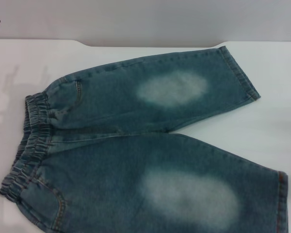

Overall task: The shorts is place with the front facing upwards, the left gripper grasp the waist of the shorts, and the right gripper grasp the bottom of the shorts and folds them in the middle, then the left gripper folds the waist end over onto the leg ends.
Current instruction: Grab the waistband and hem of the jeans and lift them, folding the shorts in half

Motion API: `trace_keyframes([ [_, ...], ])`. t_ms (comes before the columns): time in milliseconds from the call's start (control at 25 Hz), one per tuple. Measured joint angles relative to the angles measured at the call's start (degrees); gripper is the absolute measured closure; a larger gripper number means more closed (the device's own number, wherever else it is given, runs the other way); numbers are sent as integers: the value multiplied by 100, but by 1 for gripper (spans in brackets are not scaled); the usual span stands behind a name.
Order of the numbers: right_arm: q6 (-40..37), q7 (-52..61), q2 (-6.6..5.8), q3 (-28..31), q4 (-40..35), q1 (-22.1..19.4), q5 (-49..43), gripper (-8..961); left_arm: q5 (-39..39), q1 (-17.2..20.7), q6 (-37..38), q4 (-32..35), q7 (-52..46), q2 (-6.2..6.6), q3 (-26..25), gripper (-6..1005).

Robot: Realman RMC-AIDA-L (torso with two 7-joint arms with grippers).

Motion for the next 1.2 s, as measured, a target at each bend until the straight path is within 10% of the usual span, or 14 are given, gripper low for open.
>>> trace_keyframes([
  [520,73,163,-10,-13,-30,84,-13,458,14,-8,-174,1,-689,18,6,169],
  [760,-18,2120,-36,-105,-704,34,-890,459,172,112,-412,564,-1711,112,697,170],
  [920,-573,4043,-45,-106,-1653,-26,-2144,459,508,332,-670,1509,-2566,230,1356,171],
  [1200,-1865,6100,-58,-105,-3205,-127,-3371,459,2894,448,-838,3418,-5671,849,1614,173],
])
